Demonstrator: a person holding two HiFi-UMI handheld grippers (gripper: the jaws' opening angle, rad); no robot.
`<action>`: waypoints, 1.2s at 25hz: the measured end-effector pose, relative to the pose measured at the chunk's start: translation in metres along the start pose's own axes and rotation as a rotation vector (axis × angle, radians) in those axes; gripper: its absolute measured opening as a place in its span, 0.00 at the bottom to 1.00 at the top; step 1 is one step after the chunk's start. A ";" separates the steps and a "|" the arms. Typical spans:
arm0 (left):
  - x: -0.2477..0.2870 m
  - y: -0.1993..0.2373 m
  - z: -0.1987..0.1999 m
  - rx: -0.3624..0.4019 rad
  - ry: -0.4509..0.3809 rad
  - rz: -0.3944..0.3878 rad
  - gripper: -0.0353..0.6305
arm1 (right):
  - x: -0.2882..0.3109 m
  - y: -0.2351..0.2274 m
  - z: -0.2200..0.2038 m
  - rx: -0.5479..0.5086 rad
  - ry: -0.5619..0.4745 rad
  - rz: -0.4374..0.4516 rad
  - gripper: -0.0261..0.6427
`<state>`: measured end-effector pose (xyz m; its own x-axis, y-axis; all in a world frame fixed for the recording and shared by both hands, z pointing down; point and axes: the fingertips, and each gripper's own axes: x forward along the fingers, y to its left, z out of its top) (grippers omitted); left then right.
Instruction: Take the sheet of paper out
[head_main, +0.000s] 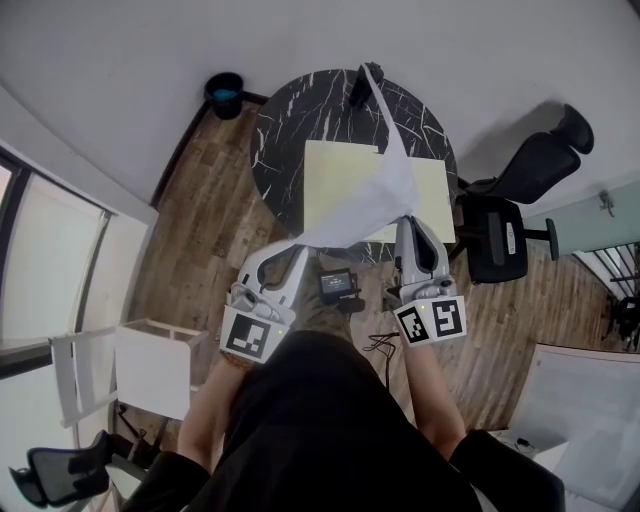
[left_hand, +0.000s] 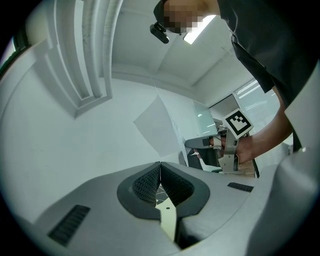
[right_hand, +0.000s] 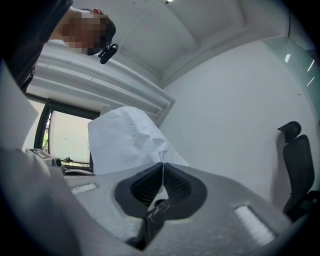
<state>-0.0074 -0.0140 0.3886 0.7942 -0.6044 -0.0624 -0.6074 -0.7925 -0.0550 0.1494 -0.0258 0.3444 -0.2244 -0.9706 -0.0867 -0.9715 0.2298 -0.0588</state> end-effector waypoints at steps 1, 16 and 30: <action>0.000 0.000 0.005 0.035 -0.012 0.002 0.06 | -0.001 -0.001 -0.001 0.000 0.001 -0.002 0.04; 0.000 0.006 0.021 0.093 -0.038 0.092 0.06 | -0.010 -0.009 -0.007 -0.008 0.009 -0.001 0.04; 0.006 0.013 0.008 0.019 0.002 0.116 0.06 | -0.005 -0.013 -0.013 -0.044 0.044 -0.002 0.04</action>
<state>-0.0107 -0.0272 0.3799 0.7183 -0.6924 -0.0676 -0.6957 -0.7152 -0.0663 0.1622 -0.0247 0.3588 -0.2249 -0.9734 -0.0432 -0.9741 0.2258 -0.0152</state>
